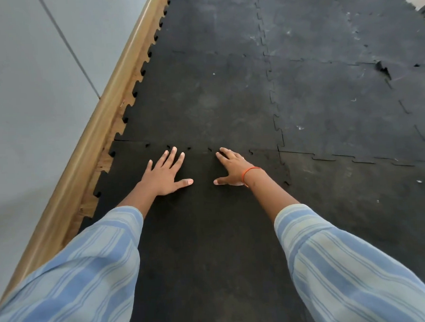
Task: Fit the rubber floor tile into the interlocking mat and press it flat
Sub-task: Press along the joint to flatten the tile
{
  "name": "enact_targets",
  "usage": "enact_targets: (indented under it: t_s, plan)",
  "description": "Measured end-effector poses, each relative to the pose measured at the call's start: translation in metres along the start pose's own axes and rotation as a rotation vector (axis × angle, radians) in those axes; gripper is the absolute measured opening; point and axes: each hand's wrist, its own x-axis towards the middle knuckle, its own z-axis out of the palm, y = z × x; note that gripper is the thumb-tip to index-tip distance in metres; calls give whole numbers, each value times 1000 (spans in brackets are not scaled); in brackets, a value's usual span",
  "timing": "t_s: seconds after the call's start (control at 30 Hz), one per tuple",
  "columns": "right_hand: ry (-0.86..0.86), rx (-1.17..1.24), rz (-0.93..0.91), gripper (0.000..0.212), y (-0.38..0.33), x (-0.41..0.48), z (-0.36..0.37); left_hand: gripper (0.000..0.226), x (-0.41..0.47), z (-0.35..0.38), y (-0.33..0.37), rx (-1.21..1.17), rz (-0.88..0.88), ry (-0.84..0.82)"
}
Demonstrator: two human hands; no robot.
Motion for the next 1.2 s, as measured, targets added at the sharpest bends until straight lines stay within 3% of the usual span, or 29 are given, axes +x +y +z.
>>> enact_targets:
  t_s: [0.27,0.43,0.63,0.77,1.03,1.2]
  plan:
    - [-73,-87,87,99,-15,6,-9,90,8,-7,-2,11,12,-94]
    - [-78,-146,136,90,-38,13,-17,93,5,-2,-18,-5,72,42]
    - [-48,-67,-93,95,-89,41,-8,118,-3,-7,-71,-85,-190,-31]
    - [-133,-103,-73,109,-100,50,0,123,-1,-18,-85,-101,-184,-97]
    - [-249,-155,-54,107,-101,51,-4,126,11,-17,-91,-77,-182,-146]
    - [-220,-121,-27,102,-101,41,-1,127,15,-19,-88,-41,-215,-166]
